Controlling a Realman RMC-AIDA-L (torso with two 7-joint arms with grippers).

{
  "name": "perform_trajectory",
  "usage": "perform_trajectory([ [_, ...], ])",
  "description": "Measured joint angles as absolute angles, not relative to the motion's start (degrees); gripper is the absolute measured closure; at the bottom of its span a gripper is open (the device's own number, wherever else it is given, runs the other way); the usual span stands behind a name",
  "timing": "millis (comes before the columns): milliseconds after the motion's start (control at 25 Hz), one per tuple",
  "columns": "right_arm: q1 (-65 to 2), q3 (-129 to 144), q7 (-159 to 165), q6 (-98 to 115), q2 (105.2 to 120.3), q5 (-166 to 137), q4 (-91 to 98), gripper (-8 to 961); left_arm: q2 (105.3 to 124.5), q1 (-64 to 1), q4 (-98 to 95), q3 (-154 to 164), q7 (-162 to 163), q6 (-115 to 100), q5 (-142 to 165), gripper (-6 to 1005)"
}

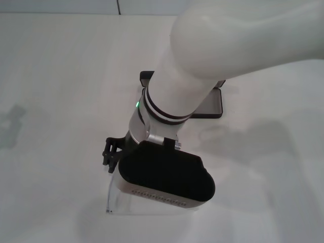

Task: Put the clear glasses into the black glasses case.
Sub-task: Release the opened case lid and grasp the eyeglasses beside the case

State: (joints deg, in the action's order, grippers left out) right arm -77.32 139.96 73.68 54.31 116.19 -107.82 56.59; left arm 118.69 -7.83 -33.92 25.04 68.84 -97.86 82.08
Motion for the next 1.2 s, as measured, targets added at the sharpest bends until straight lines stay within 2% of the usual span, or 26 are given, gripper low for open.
perform_trajectory([
  [520,-76.96,140.12,73.12,54.23,116.19,-107.74,56.49,517,118.73,-7.87,-33.77,25.05,68.64,-97.73,82.09,870],
  [720,-76.84,140.71,73.16,54.22,116.19,-107.7,56.65,703,118.74,-7.61,-33.74,25.05,68.64,-97.72,82.09,870],
  [1080,-76.75,140.82,73.77,54.19,116.18,-107.65,57.0,856,118.66,-7.5,-33.74,25.04,68.64,-97.72,82.09,870],
  [1200,-76.68,141.19,74.0,53.8,116.18,-107.63,57.06,866,118.64,-7.44,-33.75,25.04,68.64,-97.72,82.09,870],
])
